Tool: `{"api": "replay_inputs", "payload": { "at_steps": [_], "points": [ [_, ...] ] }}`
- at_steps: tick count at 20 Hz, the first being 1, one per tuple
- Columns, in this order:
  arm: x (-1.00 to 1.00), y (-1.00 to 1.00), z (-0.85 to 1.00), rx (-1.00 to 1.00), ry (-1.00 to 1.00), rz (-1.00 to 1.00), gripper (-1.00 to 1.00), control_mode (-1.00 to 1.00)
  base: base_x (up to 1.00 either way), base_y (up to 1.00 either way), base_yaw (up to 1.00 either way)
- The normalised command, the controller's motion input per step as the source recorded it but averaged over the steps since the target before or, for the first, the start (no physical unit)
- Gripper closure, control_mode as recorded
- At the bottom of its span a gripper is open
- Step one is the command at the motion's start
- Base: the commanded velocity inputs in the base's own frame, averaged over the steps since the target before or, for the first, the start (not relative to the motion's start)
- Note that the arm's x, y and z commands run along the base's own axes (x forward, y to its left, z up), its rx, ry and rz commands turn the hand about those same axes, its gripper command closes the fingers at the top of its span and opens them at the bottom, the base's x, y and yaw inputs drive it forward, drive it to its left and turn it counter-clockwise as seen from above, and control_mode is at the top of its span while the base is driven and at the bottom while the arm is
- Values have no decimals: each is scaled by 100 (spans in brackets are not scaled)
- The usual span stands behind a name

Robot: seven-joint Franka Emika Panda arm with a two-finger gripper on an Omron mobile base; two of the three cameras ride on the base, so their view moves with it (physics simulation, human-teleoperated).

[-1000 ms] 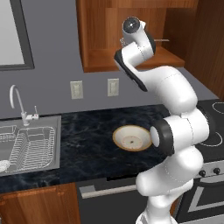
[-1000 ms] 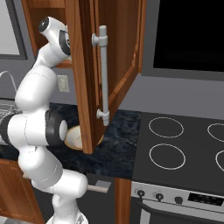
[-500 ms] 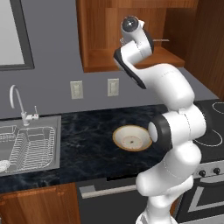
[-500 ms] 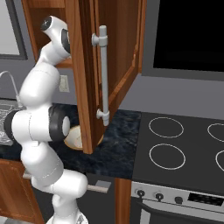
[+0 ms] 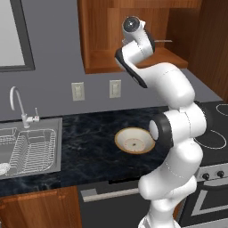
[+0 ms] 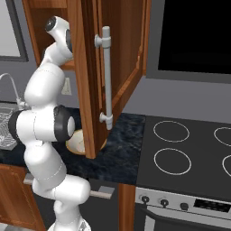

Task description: Open the cabinet and setup a tea strainer by placing it in the bowl upright.

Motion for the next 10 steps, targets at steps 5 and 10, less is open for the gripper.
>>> {"api": "replay_inputs", "payload": {
  "at_steps": [5,10],
  "points": [
    [19,0,-1,0,0,0,-100,-100,0,0,0],
    [23,0,-4,0,3,0,-100,-100,0,0,0]
  ]
}}
